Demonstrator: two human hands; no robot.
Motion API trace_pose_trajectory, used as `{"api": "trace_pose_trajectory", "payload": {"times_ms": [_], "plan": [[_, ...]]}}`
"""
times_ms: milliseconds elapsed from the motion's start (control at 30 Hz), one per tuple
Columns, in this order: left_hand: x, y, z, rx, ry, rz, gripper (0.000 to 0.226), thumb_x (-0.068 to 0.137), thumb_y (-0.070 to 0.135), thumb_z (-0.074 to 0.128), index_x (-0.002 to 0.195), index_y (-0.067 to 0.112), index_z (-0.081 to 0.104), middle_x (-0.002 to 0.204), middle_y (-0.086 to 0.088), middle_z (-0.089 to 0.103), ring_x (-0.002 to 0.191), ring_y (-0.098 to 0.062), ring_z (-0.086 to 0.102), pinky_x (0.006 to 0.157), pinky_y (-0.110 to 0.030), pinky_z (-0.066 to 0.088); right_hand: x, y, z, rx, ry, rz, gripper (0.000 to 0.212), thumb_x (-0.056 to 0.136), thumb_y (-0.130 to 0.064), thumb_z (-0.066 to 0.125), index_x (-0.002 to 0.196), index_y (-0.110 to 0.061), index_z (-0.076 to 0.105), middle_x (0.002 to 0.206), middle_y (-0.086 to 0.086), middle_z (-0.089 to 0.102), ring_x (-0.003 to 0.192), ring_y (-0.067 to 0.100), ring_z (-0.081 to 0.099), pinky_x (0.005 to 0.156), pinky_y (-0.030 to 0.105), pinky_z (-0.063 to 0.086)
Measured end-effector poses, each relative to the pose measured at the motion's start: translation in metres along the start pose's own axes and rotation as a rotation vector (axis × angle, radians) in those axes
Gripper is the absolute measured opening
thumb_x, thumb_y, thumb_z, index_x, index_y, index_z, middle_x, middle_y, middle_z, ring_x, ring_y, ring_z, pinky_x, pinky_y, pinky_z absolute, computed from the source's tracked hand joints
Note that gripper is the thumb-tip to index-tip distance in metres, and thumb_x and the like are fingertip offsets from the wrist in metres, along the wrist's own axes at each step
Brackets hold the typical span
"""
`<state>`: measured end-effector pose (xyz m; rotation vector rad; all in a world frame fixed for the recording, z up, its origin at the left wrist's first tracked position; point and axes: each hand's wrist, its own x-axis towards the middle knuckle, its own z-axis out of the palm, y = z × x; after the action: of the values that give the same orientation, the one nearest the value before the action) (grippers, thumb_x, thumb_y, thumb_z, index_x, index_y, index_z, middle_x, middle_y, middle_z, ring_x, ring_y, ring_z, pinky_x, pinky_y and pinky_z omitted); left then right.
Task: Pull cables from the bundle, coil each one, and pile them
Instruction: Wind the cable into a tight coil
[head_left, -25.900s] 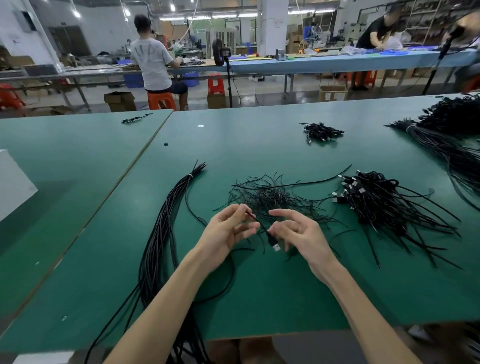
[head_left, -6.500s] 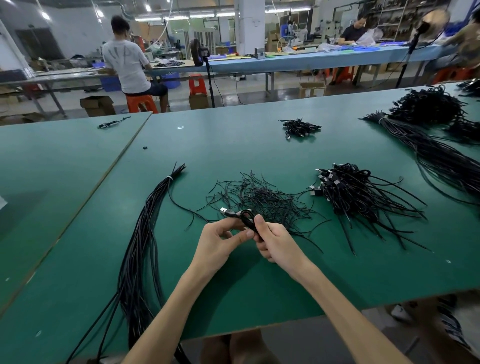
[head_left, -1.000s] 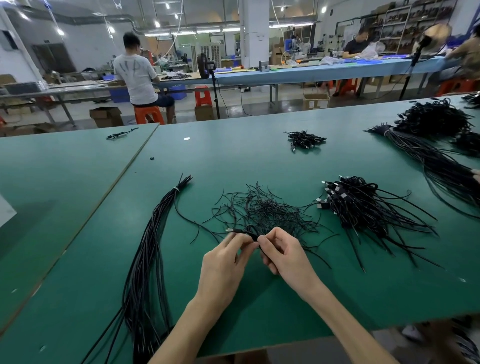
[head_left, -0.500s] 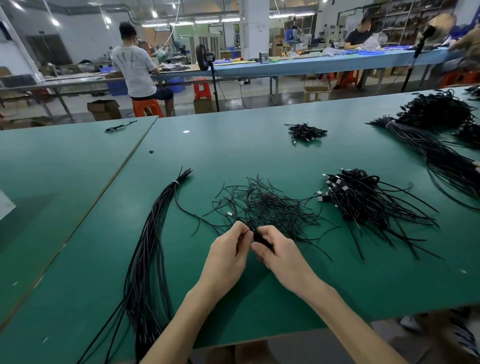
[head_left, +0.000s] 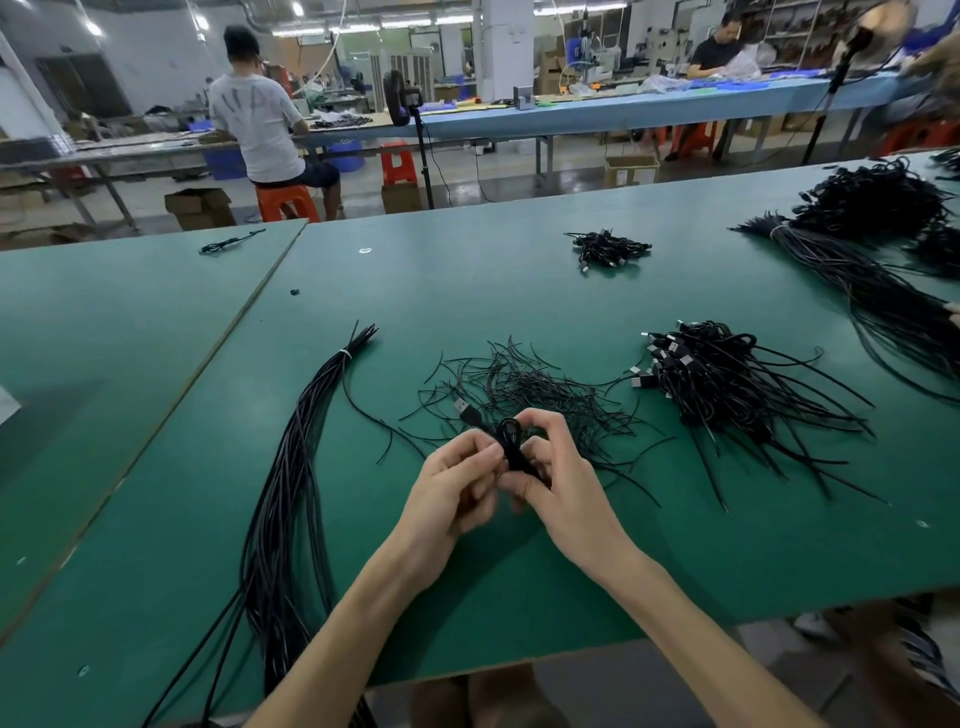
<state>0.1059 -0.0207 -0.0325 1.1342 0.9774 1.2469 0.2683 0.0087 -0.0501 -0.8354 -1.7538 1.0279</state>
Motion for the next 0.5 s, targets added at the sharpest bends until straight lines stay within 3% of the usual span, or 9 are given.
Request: {"api": "trace_pose_trajectory", "payload": {"times_ms": [167, 267, 400, 500], "plan": [[0.003, 0.000, -0.002, -0.208, -0.048, -0.138, 0.021, 0.096, 0.022, 0.061, 0.077, 0.013, 0.058, 0.058, 0.001, 0.033, 0.041, -0.011, 0.027, 0.046, -0.027, 0.015, -0.003, -0.005, 0.001, -0.030, 0.031, -0.034, 0.050, 0.097, -0.011, 0.069, 0.123, -0.046, 0.044, 0.098, -0.011, 0.065, 0.092, 0.015, 0.068, 0.083, 0.021, 0.052], [0.003, -0.001, -0.003, -0.245, -0.069, -0.160, 0.019, 0.095, 0.021, 0.061, 0.078, 0.013, 0.058, 0.057, 0.003, 0.033, 0.039, -0.011, 0.025, 0.049, -0.030, 0.015, -0.004, -0.006, 0.004, -0.293, 0.115, -0.101, 0.041, 0.096, -0.023, 0.068, 0.124, -0.044, 0.046, 0.110, -0.021, 0.055, 0.110, 0.009, 0.051, 0.096, 0.028, 0.042], [0.004, -0.001, -0.003, -0.217, -0.038, -0.160, 0.015, 0.089, 0.020, 0.066, 0.078, 0.011, 0.061, 0.058, 0.002, 0.034, 0.040, -0.011, 0.028, 0.052, -0.032, 0.014, -0.007, -0.008, 0.008, -0.718, 0.316, -0.287, 0.042, 0.094, -0.021, 0.070, 0.129, -0.033, 0.050, 0.120, 0.000, 0.055, 0.112, 0.018, 0.042, 0.095, 0.032, 0.034], [0.003, -0.002, -0.002, -0.110, 0.006, -0.086, 0.015, 0.093, 0.022, 0.069, 0.081, 0.013, 0.066, 0.061, -0.001, 0.042, 0.046, -0.013, 0.035, 0.045, -0.021, 0.028, -0.010, -0.010, 0.010, -0.836, 0.408, -0.314, 0.046, 0.093, -0.015, 0.072, 0.134, -0.026, 0.056, 0.116, 0.008, 0.053, 0.104, 0.022, 0.046, 0.093, 0.035, 0.037]]}}
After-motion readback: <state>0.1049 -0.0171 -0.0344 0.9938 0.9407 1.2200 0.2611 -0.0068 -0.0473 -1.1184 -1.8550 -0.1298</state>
